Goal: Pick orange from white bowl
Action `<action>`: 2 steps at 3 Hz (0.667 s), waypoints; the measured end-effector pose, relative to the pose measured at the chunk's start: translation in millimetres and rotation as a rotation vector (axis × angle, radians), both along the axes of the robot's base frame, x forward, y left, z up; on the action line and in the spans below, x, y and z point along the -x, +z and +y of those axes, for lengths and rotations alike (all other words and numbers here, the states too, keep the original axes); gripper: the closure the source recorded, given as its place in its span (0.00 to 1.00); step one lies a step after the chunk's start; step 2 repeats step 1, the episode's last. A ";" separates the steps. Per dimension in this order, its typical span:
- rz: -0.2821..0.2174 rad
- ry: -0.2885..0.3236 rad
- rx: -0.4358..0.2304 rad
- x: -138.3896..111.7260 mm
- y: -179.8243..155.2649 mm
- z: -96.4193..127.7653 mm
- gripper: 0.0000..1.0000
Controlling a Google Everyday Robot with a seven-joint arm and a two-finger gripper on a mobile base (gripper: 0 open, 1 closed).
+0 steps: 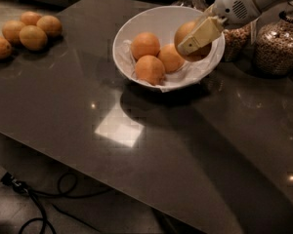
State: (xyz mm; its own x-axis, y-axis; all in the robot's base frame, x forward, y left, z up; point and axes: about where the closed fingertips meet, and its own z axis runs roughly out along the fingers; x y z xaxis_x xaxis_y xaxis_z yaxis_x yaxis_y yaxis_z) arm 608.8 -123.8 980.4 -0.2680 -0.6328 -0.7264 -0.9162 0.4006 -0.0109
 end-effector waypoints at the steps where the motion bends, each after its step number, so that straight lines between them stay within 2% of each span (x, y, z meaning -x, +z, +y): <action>1: 0.001 0.000 0.002 -0.1 -1.2 0.0 1.00; 2: 0.001 0.000 0.002 -0.1 -1.2 0.0 1.00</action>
Offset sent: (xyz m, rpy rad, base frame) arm 0.0000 0.0000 0.0000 0.0000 0.0000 0.0000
